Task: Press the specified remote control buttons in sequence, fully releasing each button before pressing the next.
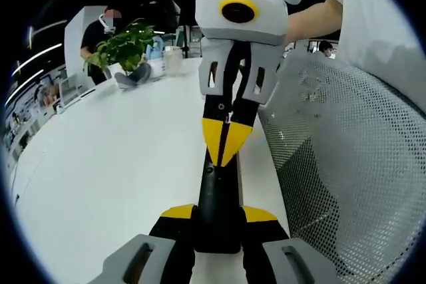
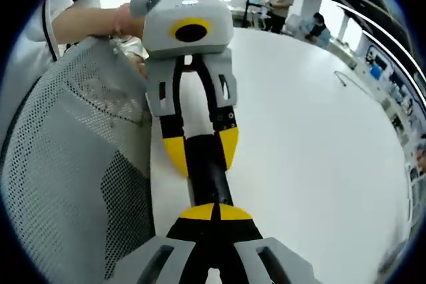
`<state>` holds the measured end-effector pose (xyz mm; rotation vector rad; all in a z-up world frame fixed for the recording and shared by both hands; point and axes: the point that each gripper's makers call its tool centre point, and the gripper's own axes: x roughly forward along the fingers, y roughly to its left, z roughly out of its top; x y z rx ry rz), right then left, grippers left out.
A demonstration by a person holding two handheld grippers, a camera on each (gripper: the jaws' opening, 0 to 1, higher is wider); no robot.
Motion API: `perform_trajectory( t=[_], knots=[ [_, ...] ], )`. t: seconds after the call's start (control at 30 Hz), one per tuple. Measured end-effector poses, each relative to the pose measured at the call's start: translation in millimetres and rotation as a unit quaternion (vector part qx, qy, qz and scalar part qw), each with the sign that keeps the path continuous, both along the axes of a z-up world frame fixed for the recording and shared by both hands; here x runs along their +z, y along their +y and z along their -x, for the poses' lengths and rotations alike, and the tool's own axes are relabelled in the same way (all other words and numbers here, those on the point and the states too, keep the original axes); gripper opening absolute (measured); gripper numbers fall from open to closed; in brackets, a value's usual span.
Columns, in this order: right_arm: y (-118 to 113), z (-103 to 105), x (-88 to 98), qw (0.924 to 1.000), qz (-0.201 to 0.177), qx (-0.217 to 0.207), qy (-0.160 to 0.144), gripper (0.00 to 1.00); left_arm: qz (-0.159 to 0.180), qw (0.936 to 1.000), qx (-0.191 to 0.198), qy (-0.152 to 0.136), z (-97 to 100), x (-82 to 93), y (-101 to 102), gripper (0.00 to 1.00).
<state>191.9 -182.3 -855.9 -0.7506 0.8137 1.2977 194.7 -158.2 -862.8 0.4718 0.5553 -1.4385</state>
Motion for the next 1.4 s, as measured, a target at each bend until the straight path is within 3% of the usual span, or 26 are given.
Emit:
perform_trajectory(
  t=[0.53,0.73,0.9,1.07,1.2,1.33,1.4],
  knots=[
    [0.5,-2.0,-1.4,0.9996,0.021,0.018,0.006,0.0,0.0,1.0,0.0,0.001,-0.8,-0.2,0.2,0.25],
    [1.9,-1.8,-2.2,0.9982,0.046,0.035,0.016,0.0,0.0,1.0,0.001,0.0,-0.5,-0.5,0.4,0.25],
    [1.4,-0.5,-3.4,0.9939,0.076,0.079,-0.012,0.0,0.0,1.0,0.001,0.001,-0.4,-0.5,0.4,0.25],
    [0.8,0.5,-4.6,0.9907,0.083,0.1,-0.04,0.0,0.0,1.0,0.003,0.002,-0.3,-0.6,0.2,0.25],
    [1.3,-2.1,-3.1,0.9965,0.06,0.054,-0.02,0.0,0.001,1.0,0.003,0.003,-0.4,-0.3,0.0,0.25],
    [-0.3,-2.7,0.6,0.9997,-0.007,-0.016,0.014,0.0,0.002,1.0,0.004,0.002,-0.4,-0.6,0.0,0.25],
    [-5.5,-4.7,-0.8,0.9995,-0.005,-0.026,0.016,0.0,0.003,1.0,0.005,0.003,-0.1,-0.3,0.0,0.25]
  ],
)
